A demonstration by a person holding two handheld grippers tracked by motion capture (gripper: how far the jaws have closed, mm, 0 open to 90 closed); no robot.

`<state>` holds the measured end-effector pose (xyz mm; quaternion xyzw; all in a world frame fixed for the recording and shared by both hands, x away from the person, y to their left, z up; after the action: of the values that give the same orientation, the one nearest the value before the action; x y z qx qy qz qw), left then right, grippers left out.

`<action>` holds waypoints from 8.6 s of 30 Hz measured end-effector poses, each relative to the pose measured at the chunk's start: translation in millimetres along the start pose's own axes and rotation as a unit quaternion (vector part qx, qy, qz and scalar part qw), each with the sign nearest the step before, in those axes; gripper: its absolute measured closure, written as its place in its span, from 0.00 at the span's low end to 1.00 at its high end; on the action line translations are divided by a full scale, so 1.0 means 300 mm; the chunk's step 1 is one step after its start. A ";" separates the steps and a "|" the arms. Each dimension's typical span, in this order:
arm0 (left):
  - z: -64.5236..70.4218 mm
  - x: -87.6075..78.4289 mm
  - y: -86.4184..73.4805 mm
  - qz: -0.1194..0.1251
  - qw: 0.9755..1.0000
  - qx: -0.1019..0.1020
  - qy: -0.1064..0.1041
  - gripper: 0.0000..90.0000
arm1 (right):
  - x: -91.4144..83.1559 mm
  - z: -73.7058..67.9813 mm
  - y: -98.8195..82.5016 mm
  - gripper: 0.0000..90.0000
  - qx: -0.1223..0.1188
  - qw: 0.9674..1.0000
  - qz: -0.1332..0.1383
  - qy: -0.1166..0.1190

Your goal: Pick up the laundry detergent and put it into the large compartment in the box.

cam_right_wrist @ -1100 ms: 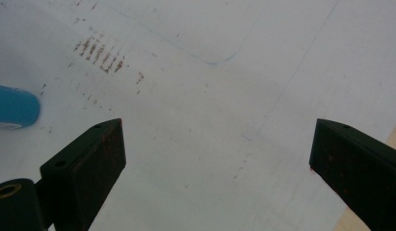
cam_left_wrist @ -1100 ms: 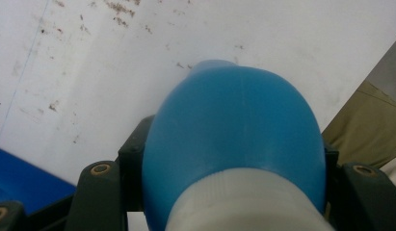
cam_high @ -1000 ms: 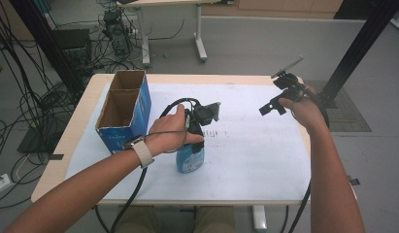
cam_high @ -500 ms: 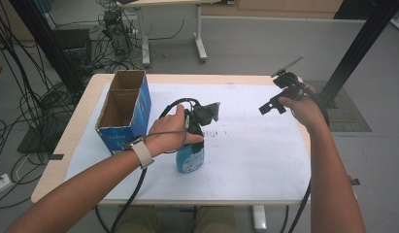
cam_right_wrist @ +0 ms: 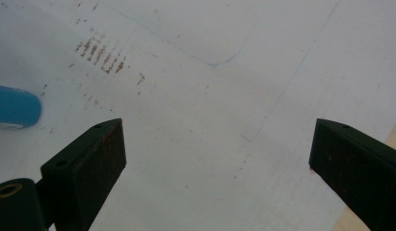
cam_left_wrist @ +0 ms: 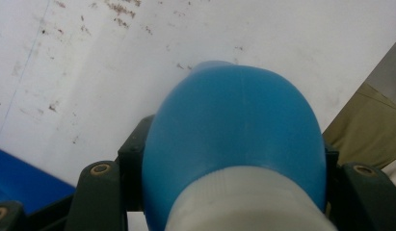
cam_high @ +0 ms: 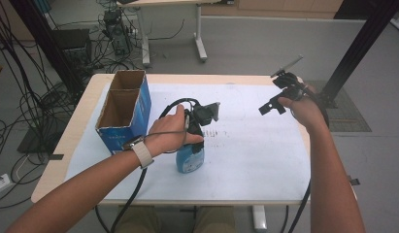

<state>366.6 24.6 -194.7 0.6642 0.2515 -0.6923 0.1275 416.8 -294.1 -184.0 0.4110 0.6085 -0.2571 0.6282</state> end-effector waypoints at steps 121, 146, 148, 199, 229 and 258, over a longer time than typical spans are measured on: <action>0.008 -0.230 -0.129 0.019 0.996 -0.080 -0.033 0.43 | -0.051 -0.013 -0.055 0.06 0.010 1.000 0.014 -0.001; 0.012 -0.464 -0.195 0.031 0.989 -0.142 -0.027 0.43 | -0.087 -0.030 -0.100 0.06 0.017 0.999 0.028 -0.009; 0.009 -0.480 -0.206 0.035 0.988 -0.146 -0.029 0.43 | -0.090 -0.031 -0.102 0.06 0.017 0.999 0.028 -0.010; -0.230 -0.765 -0.461 0.054 0.918 -0.388 -0.065 0.43 | -0.068 -0.016 -0.107 0.06 0.022 0.999 0.036 0.002; -0.349 -0.764 -0.573 0.055 0.887 -0.453 -0.071 0.43 | -0.068 -0.001 -0.119 0.06 0.029 0.999 0.034 -0.002; -0.461 -0.670 -0.617 0.051 0.874 -0.478 -0.072 0.43 | -0.031 0.006 -0.100 0.06 0.036 0.999 0.023 0.002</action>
<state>407.6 220.2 37.3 0.4825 0.5078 -0.5257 0.4827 391.8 -313.2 -181.1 0.4474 0.5905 -0.2635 0.6178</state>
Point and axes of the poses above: each handheld gripper's, and its own axes: x roughly forward along the jaws, y roughly out of its top, z roughly to its right, the point moved 4 cm from there along x, roughly forward along the jaws, and after that the axes turned 14 degrees about -z, right-handed, at the moved point
